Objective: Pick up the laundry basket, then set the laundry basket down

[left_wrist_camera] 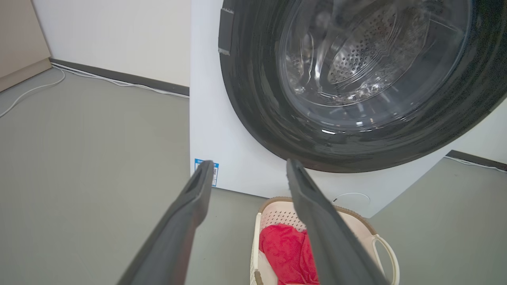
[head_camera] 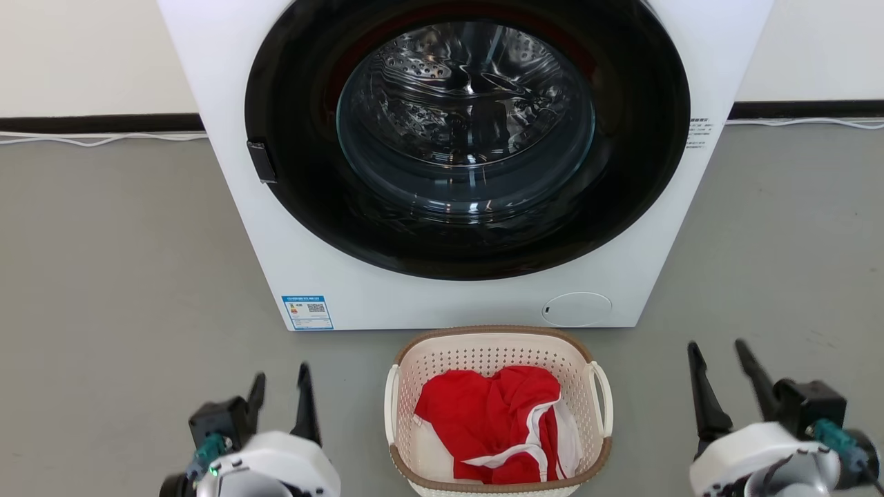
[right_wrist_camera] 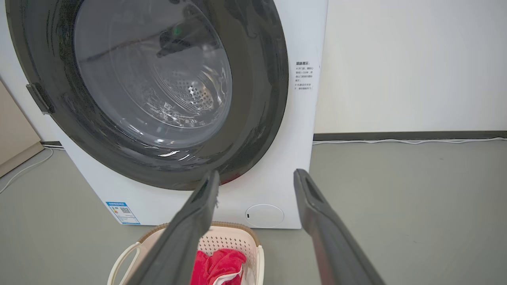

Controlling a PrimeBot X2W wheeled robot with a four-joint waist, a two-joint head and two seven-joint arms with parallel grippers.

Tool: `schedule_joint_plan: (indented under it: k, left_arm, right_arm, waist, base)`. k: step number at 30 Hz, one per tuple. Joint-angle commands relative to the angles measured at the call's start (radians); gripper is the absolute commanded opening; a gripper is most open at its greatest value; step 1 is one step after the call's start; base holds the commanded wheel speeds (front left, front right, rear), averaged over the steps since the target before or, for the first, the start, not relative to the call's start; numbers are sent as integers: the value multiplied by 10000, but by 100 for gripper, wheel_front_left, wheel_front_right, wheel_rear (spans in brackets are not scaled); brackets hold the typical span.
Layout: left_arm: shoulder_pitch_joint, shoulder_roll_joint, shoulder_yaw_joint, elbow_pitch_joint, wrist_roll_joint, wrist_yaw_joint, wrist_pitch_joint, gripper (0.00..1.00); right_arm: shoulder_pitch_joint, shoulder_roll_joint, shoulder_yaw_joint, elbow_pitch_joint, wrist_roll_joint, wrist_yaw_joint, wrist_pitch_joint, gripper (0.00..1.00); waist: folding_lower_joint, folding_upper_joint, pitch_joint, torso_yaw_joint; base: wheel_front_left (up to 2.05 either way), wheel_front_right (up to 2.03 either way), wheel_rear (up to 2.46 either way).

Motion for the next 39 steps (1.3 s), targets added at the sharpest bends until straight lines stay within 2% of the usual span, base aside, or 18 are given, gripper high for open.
schedule_joint_plan:
  k: [1,5,9,14,39]
  left_arm:
    - [17,-4,7,35,-9,-2,6,0]
    - [96,-18,88,187,-270,-59,111,0]
    - [111,-13,177,100,-672,-148,232,0]
    - [127,-8,270,-4,-1167,-259,364,0]
    - [151,20,787,-472,-3543,-797,1057,0]
  right_arm:
    - [1,14,-9,38,9,-2,5,0]
    - [24,70,-80,219,302,0,136,0]
    - [27,79,-94,159,809,2,264,0]
    - [55,91,-52,56,1438,5,354,0]
    - [59,146,-8,-329,4402,18,911,0]
  waist:
    - [0,-1,0,0]
    - [2,-1,-4,-1]
    - [22,-1,-28,-6]
    - [1,-1,-12,-11]
    - [0,-1,-21,-36]
  base:
    - [0,0,0]
    - [0,0,0]
    - [0,0,0]
    - [0,0,0]
    - [0,0,0]
